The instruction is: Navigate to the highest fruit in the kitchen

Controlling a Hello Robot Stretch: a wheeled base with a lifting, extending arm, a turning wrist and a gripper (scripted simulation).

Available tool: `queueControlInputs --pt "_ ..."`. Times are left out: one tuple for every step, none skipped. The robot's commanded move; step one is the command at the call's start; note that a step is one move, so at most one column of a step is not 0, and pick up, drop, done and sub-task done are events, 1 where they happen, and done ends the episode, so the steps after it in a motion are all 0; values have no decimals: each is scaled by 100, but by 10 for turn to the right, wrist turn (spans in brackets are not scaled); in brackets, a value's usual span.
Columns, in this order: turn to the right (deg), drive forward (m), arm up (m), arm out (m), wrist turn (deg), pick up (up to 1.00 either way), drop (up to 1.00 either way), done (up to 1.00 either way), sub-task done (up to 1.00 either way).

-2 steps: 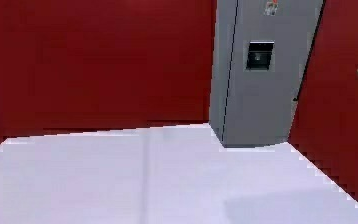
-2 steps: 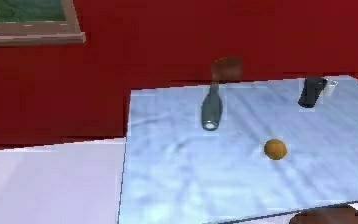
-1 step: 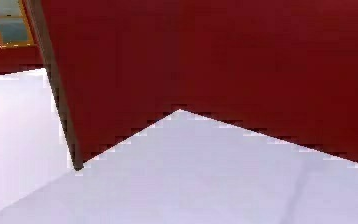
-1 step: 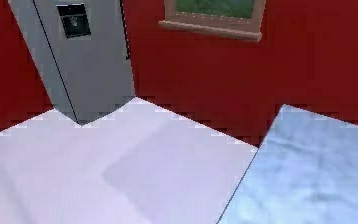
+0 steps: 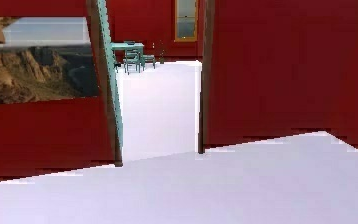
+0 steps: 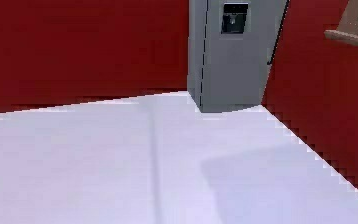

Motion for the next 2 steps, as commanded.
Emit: queueControlInputs --pt "0 30 0 0 0 0 0 0 0" --pt "-450 0 0 0 0 0 0 0 0"
